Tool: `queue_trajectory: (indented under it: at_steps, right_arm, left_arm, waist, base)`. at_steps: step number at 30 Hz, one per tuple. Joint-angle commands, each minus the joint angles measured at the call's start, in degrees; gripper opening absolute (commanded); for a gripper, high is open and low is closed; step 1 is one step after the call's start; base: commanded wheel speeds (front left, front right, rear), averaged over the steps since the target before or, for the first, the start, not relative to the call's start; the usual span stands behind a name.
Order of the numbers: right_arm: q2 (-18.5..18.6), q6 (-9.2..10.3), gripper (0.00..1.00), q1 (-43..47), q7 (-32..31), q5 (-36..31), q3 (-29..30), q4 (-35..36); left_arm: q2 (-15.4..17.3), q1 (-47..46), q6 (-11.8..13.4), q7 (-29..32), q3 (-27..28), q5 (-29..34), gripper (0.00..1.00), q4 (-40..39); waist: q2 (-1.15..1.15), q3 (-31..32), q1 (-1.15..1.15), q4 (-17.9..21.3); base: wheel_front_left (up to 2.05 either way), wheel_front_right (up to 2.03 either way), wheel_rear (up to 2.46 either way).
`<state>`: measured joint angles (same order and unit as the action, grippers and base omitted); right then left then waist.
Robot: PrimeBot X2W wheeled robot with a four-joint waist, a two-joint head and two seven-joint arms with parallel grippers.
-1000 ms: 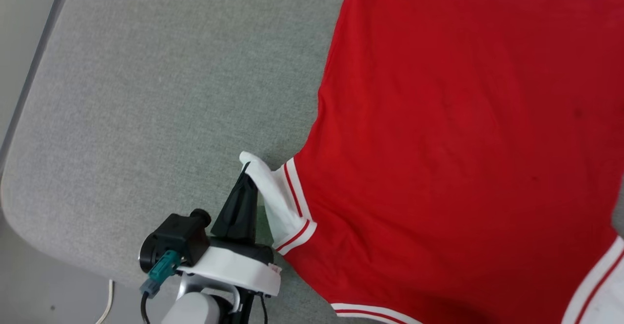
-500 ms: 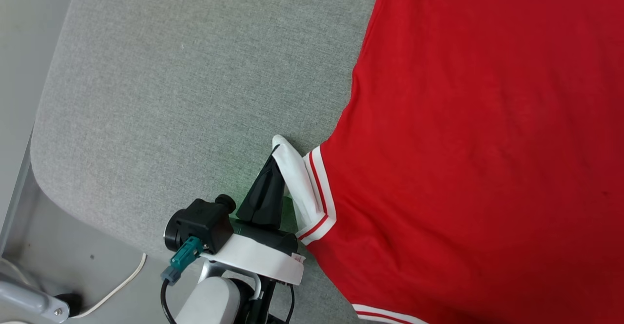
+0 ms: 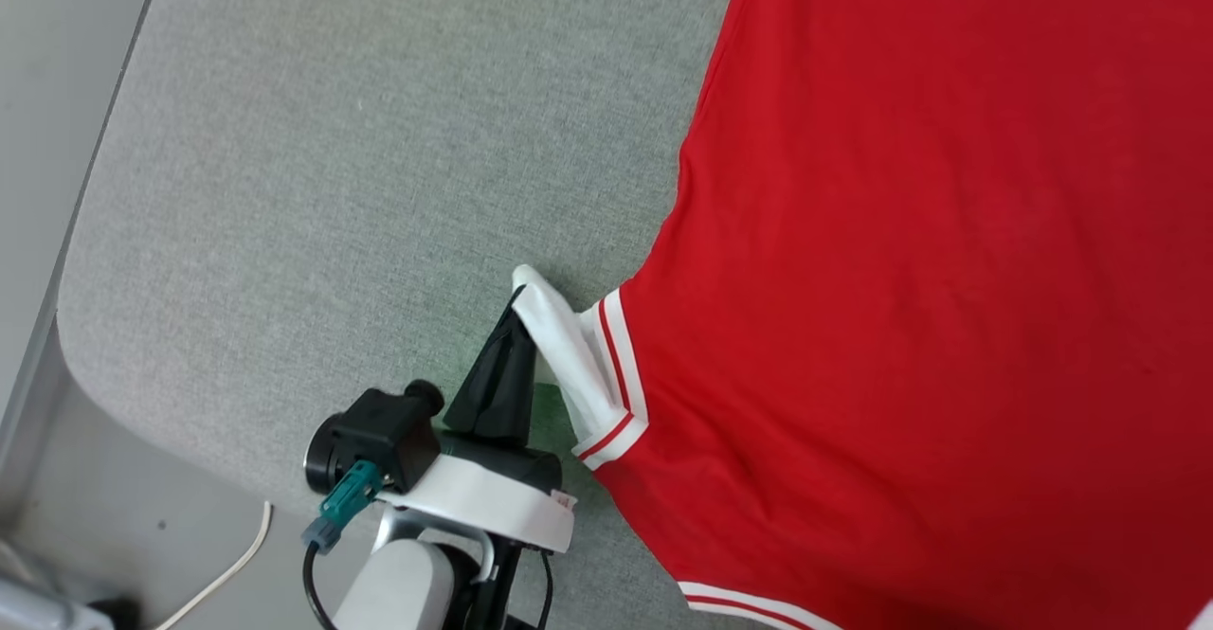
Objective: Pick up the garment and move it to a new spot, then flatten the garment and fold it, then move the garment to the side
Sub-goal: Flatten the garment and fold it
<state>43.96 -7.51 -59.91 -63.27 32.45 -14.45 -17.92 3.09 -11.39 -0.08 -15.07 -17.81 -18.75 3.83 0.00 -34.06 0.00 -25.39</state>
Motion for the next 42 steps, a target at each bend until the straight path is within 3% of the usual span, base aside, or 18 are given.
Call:
queue_trajectory:
  at_steps: [1, 11, 23, 30, 42]
  right_arm:
    - [-0.10, 0.06, 0.00, 0.24, 2.01, 0.36, -0.65, 0.33]
    - [0.75, 0.06, 0.00, 8.35, 13.17, 6.02, -0.61, 3.12]
    - [3.46, 0.06, 0.00, 31.46, 24.24, 9.36, 2.41, 11.68]
    - [-0.27, 0.06, 0.00, 45.35, 27.14, 7.73, 7.00, 17.37]
    - [-8.52, 0.06, 0.00, 66.67, 27.03, 5.03, 14.48, 20.64]
  left_arm:
    - [-0.06, 0.92, 0.01, -0.13, 0.88, 0.54, 0.00, 0.32]
    - [1.23, 4.84, -0.16, -0.13, 3.90, 2.41, 0.00, 2.01]
    - [4.09, 11.14, 1.43, 0.13, 6.70, 1.80, 0.00, 2.24]
    - [5.88, 14.20, 2.67, 1.04, 8.54, 0.87, 0.00, 0.79]
    - [7.34, 15.42, 3.45, 2.14, 9.42, 0.23, 0.00, -0.45]
  waist:
    - [0.00, 2.56, 0.00, 1.76]
    - [0.00, 11.40, 0.00, 6.77]
    - [0.00, 19.97, 0.00, 12.99]
    - [0.00, 21.89, 0.00, 17.34]
    - [0.00, 22.95, 0.00, 20.44]
  base:
    - [0.00, 0.00, 0.00]
    - [0.00, 0.00, 0.00]
    - [0.00, 0.00, 0.00]
    - [0.00, 0.00, 0.00]
    - [0.00, 0.00, 0.00]
